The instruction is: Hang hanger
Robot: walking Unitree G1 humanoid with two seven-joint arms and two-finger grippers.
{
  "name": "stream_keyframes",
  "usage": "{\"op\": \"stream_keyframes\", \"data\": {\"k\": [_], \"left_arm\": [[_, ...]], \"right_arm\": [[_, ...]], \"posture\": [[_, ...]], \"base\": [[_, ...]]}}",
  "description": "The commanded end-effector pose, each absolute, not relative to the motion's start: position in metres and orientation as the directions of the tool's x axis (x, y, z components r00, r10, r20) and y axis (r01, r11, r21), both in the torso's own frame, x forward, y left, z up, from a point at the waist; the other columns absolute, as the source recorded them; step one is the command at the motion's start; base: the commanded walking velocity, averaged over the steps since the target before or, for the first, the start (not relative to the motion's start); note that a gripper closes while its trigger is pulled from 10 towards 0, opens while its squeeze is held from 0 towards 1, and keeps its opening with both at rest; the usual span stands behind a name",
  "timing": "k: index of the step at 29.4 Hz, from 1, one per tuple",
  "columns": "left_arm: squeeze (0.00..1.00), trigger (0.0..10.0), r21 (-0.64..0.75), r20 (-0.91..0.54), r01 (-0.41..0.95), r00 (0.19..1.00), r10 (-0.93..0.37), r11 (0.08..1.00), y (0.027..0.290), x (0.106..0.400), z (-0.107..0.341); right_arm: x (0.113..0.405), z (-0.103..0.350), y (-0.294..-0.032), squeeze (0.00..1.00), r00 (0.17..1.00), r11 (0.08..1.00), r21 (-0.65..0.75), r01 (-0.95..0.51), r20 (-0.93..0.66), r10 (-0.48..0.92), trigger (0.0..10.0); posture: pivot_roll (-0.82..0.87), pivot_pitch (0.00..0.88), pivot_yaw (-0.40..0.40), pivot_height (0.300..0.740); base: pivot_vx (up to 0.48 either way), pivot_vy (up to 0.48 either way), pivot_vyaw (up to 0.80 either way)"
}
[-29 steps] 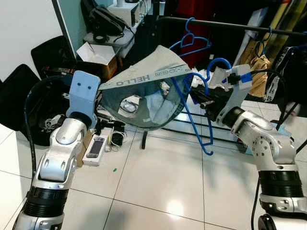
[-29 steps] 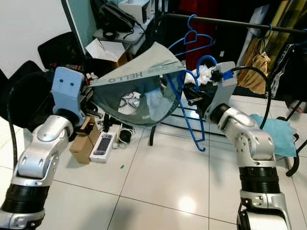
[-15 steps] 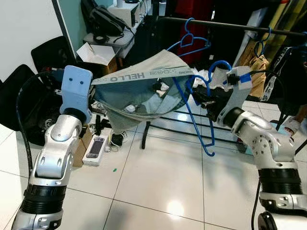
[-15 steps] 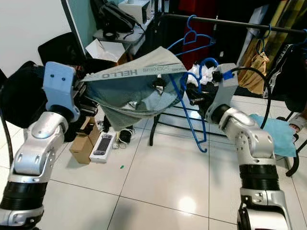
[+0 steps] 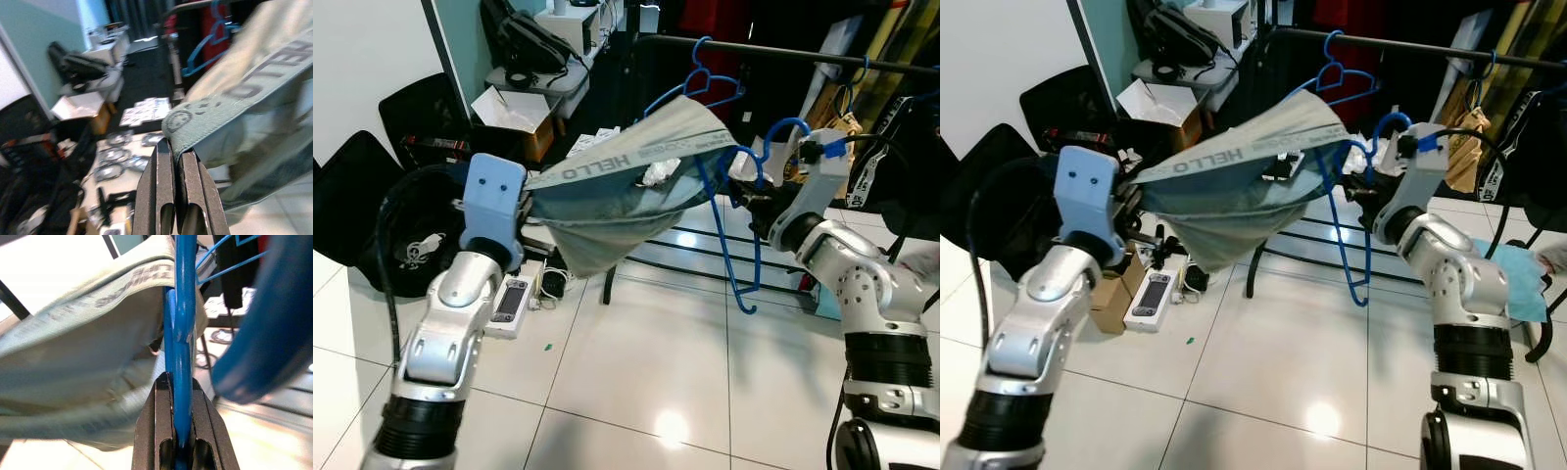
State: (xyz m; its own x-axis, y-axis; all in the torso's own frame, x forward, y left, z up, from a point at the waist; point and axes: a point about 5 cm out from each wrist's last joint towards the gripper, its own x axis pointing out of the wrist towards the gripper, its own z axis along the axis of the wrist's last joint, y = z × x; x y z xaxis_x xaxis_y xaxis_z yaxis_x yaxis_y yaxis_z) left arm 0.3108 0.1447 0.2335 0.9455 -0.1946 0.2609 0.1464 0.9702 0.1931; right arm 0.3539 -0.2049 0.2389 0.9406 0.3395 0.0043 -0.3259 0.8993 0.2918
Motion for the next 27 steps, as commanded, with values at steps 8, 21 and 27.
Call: {"op": "stream_keyframes", "data": {"k": [8,21,27], "left_arm": [[0.00,0.0,0.185,0.252,0.452,0.836,-0.487,0.873,0.104,0.288,0.231],[0.00,6.3,0.246,0.056,0.789,0.569,-0.821,0.563,0.052,0.246,0.193],[0.00,10.0,0.289,0.019,0.813,0.523,-0.852,0.505,0.042,0.241,0.187]], "right_arm": [[0.361,0.231,-0.216,0.00,0.972,0.868,0.459,-0.190,-0.039,0.233,10.0],[0.368,0.238,-0.212,0.00,0.974,0.806,0.565,-0.174,-0.022,0.225,10.0],[0.366,0.240,-0.206,0.00,0.964,0.816,0.538,-0.211,-0.022,0.263,10.0]], "posture": [[-0.03,0.084,-0.007,0.740],[-0.03,0.081,-0.010,0.740],[-0.03,0.080,-0.007,0.740]], "base": [[0.000,0.000,0.00],[0.000,0.000,0.00],[0.000,0.000,0.00]]}}
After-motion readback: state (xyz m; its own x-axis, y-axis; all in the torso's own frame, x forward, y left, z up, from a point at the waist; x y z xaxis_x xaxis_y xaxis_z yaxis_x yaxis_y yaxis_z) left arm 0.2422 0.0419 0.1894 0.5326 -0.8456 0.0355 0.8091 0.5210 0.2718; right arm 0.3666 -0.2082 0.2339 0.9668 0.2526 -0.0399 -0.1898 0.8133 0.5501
